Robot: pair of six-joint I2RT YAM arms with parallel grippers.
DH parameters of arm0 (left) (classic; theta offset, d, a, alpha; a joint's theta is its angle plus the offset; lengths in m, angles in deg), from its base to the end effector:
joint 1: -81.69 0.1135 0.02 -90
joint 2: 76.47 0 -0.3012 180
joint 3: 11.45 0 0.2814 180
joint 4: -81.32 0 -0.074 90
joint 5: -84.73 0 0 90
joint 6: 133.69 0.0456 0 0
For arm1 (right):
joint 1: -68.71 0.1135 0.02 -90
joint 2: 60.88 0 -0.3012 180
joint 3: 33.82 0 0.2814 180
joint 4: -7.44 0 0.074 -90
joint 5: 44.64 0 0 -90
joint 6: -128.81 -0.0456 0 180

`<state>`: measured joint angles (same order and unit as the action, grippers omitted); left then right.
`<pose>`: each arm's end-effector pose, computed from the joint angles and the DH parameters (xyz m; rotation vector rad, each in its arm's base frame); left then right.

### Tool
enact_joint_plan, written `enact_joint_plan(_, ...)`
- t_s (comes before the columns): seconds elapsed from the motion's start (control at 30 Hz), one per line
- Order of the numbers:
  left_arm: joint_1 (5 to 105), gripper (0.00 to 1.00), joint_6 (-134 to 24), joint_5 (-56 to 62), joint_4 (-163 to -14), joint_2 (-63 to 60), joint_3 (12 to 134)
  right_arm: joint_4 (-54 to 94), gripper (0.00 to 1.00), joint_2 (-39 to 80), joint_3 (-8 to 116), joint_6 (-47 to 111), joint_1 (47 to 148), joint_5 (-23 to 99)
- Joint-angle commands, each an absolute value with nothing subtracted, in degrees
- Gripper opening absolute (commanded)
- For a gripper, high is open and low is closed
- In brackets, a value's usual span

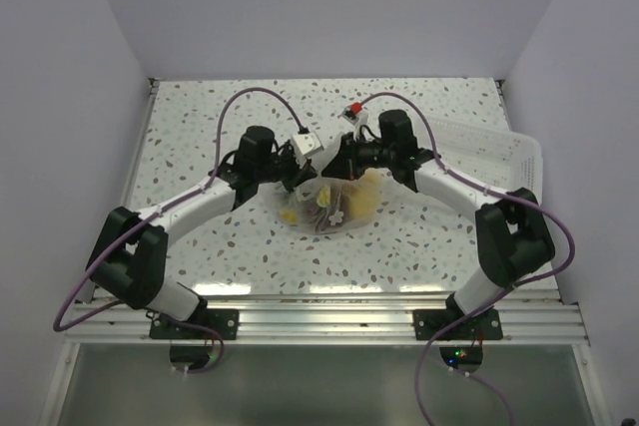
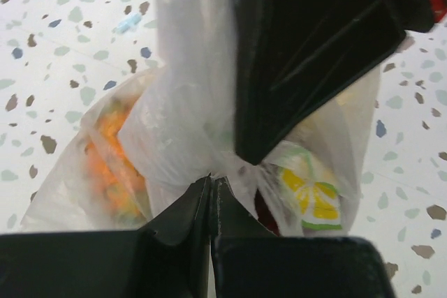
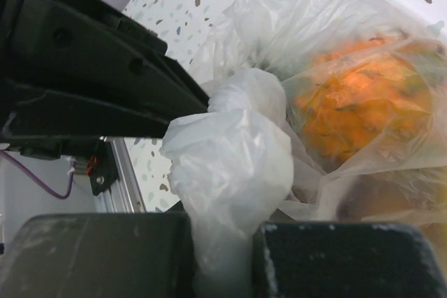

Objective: Place the fake fruits into the plastic bag and tie a complex knot
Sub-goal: Tie the plastic bag at the center of the board.

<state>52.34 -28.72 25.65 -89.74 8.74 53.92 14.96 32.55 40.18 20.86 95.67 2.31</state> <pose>0.3012 -0.1962 0.2637 1.0805 1.7664 -0.7120 0.3416 0.2087 0.2719 -0.6631 2.0281 1.2419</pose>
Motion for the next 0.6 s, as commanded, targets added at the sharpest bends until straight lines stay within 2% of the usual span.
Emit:
enact_joint_plan(0.0, 52.3, 0.00, -31.0, 16.1, -95.2, 9.5, 54.6, 16.4, 0.00, 31.5, 40.5, 22.8, 95.4, -5.1)
enact_joint_plan(0.27, 52.8, 0.00, -33.4, 14.9, -100.5, 9.8, 55.1, 22.7, 0.00, 30.0, 40.1, 28.3, 95.2, -7.5)
enact_joint_plan(0.57, 55.6, 0.00, -30.6, 29.4, -94.1, 0.5, 50.2, 16.1, 0.00, 30.6, 39.7, 21.3, 94.5, -1.9)
